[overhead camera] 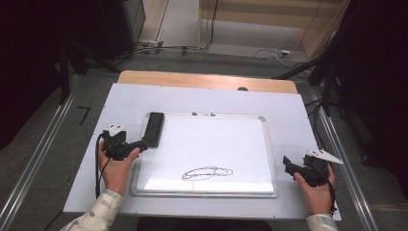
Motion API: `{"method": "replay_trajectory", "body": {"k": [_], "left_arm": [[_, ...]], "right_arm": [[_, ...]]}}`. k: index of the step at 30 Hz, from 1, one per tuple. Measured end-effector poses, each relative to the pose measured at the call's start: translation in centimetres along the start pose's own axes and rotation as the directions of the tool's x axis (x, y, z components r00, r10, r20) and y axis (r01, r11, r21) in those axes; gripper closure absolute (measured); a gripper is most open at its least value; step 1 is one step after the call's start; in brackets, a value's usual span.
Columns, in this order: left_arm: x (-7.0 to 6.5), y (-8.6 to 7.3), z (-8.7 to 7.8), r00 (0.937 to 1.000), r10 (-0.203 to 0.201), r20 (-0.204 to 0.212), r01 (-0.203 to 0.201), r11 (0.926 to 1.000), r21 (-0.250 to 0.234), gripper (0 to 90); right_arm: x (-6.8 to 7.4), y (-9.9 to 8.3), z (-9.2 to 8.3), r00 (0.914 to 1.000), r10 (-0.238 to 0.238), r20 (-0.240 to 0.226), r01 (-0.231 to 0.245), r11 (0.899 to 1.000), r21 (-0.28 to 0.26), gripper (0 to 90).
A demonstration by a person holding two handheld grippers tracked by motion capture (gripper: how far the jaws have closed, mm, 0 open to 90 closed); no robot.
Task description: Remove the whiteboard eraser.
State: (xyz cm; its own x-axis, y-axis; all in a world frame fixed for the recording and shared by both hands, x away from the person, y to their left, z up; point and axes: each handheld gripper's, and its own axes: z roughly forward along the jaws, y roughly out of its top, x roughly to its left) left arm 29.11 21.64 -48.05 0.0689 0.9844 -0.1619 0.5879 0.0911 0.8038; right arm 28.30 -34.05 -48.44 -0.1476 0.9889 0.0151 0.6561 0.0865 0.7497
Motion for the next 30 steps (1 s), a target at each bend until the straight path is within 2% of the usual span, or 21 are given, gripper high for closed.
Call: {"method": "replay_trajectory", "body": {"k": [18, 25, 27, 30], "left_arm": [[-0.8, 1.0, 1.2, 0.9998, -0.010, 0.020, 0.010, 0.9998, -0.019, 12.6], [-1.2, 1.5, 1.7, 0.9995, -0.003, 0.031, 0.004, 0.9998, -0.017, 15.5], [-1.5, 1.8, 2.1, 0.9990, -0.001, 0.046, 0.001, 0.9999, -0.015, 16.7], [-1.7, 1.9, 2.6, 0.9985, 0.006, 0.055, -0.006, 1.0000, 0.001, 17.2]], "right_arm": [[0.0, 0.0, 0.0, 1.0000, -0.006, -0.001, 0.006, 1.000, 0.002, 15.7], [0.1, 0.0, 0.0, 1.0000, -0.006, -0.004, 0.006, 1.000, 0.002, 15.8], [0.1, 0.0, 0.0, 1.0000, -0.005, -0.004, 0.005, 1.000, 0.001, 15.8], [0.1, 0.1, -0.1, 1.0000, -0.003, -0.003, 0.003, 1.000, -0.001, 15.8]]}}
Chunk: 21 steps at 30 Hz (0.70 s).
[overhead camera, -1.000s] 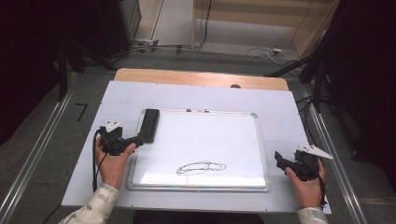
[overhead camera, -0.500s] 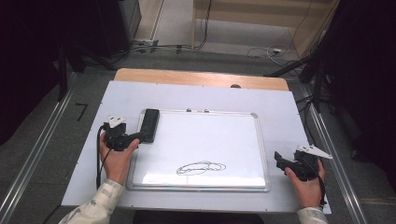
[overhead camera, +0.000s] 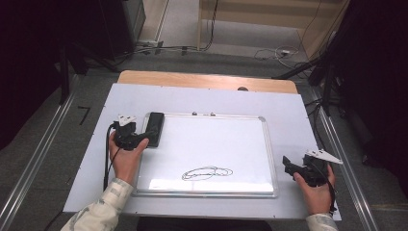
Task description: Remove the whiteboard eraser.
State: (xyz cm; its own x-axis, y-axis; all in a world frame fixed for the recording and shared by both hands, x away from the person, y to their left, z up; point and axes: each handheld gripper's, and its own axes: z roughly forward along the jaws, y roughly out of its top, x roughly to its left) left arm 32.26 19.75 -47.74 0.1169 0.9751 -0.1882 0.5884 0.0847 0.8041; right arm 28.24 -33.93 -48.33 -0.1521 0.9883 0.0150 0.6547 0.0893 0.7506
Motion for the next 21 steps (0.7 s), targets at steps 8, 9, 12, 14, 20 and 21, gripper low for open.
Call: {"method": "replay_trajectory", "body": {"k": [8, 9, 12, 14, 20, 21], "left_arm": [[-0.5, 0.7, 1.4, 0.9999, 0.011, 0.001, -0.011, 0.9998, 0.015, 19.4], [-0.5, 0.8, 1.6, 0.9999, 0.014, 0.000, -0.014, 0.9997, 0.021, 20.2], [-0.7, 1.0, 2.3, 0.9999, 0.015, -0.001, -0.015, 0.9995, 0.029, 20.6], [-0.8, 1.2, 2.6, 0.9997, 0.023, -0.003, -0.022, 0.9991, 0.035, 22.7], [-0.8, 1.5, 3.5, 0.9996, 0.027, -0.011, -0.027, 0.9986, 0.045, 27.2], [-0.8, 1.5, 3.6, 0.9996, 0.027, -0.012, -0.026, 0.9986, 0.045, 28.1]], "right_arm": [[0.0, 0.0, 0.0, 1.0000, 0.000, -0.001, 0.000, 1.000, 0.000, 15.8], [0.0, 0.0, 0.0, 1.0000, -0.001, -0.001, 0.001, 1.000, 0.000, 15.8], [0.1, 0.0, 0.0, 1.0000, -0.001, -0.002, 0.001, 1.000, 0.001, 15.8], [0.0, 0.0, 0.0, 1.0000, -0.002, -0.002, 0.002, 1.000, 0.001, 15.9], [0.0, 0.0, 0.0, 1.0000, -0.002, -0.003, 0.002, 1.000, 0.001, 15.9], [0.0, 0.0, 0.0, 1.0000, -0.001, -0.003, 0.001, 1.000, 0.001, 15.9]]}}
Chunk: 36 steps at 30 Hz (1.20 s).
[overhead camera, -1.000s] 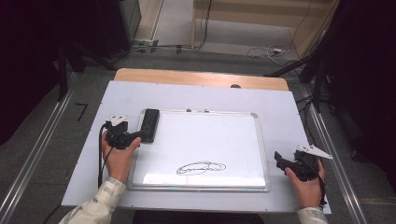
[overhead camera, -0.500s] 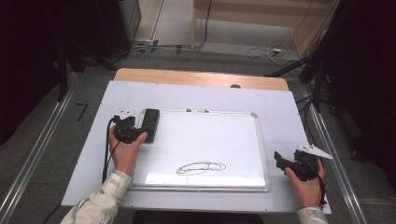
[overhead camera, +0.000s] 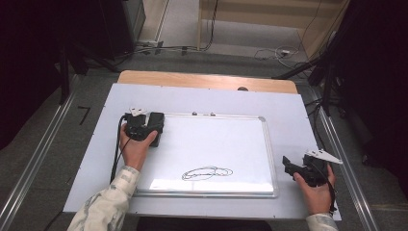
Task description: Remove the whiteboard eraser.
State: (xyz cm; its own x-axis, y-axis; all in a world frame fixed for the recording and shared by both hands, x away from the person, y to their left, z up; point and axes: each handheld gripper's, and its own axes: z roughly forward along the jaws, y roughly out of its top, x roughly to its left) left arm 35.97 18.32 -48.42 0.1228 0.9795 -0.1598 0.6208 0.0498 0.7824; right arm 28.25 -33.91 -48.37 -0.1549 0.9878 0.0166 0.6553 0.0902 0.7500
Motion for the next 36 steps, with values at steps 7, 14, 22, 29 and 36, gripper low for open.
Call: {"method": "replay_trajectory", "body": {"k": [7, 14, 22, 29, 36], "left_arm": [[-0.4, 0.7, 0.7, 0.9999, 0.010, -0.006, -0.010, 0.9999, -0.003, 31.1], [-0.8, 0.9, 1.5, 0.9995, 0.007, -0.030, -0.007, 0.9999, 0.009, 32.3], [-0.9, 0.6, 2.1, 0.9986, 0.017, -0.051, -0.016, 0.9995, 0.028, 33.3], [-1.2, 0.3, 2.5, 0.9968, 0.024, -0.076, -0.021, 0.9992, 0.033, 33.2], [-1.4, 0.2, 2.8, 0.9951, 0.029, -0.095, -0.026, 0.9991, 0.033, 33.3]], "right_arm": [[0.0, 0.0, 0.0, 1.0000, -0.002, 0.000, 0.002, 1.000, 0.001, 15.9], [0.0, 0.0, 0.0, 1.0000, 0.001, 0.001, -0.001, 1.000, 0.000, 15.9], [0.0, 0.0, 0.1, 1.0000, -0.003, 0.003, 0.003, 1.000, -0.001, 16.0], [0.0, 0.0, 0.1, 1.0000, -0.005, 0.006, 0.005, 1.000, -0.001, 16.0], [0.0, 0.0, 0.1, 1.0000, -0.005, 0.006, 0.005, 1.000, 0.000, 16.0]]}}
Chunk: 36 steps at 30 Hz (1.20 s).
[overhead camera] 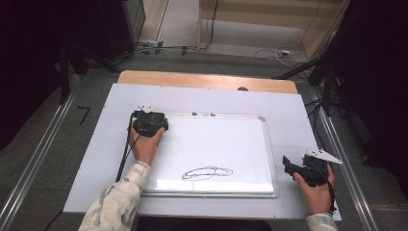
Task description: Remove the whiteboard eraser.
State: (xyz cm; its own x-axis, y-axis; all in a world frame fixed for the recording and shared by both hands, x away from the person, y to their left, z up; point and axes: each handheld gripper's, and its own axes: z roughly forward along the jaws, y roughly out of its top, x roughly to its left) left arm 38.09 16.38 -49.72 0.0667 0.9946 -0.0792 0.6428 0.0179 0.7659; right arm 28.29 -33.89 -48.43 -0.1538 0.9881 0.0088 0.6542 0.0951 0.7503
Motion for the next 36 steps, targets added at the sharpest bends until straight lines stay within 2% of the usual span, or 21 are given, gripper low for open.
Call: {"method": "replay_trajectory", "body": {"k": [11, 21, 31, 36], "left_arm": [[-0.2, 0.1, -0.1, 0.9999, 0.001, -0.015, -0.001, 1.0000, -0.006, 39.9], [-0.4, 0.2, -0.2, 0.9993, 0.032, -0.019, -0.032, 0.9995, 0.000, 40.9], [-0.6, 0.1, -0.6, 0.9988, 0.048, 0.005, -0.048, 0.9988, -0.005, 41.2], [-0.9, 0.6, -2.2, 0.9982, 0.050, 0.032, -0.049, 0.9982, -0.034, 41.1]], "right_arm": [[0.0, 0.0, 0.0, 1.0000, -0.001, 0.000, 0.001, 1.000, -0.001, 16.0], [0.0, 0.0, 0.0, 1.0000, -0.001, 0.000, 0.001, 1.000, -0.001, 16.1], [-0.1, 0.0, 0.0, 1.0000, 0.002, 0.001, -0.002, 1.000, 0.003, 16.0], [-0.1, 0.1, 0.1, 1.0000, 0.005, -0.002, -0.005, 1.000, 0.000, 16.1]]}}
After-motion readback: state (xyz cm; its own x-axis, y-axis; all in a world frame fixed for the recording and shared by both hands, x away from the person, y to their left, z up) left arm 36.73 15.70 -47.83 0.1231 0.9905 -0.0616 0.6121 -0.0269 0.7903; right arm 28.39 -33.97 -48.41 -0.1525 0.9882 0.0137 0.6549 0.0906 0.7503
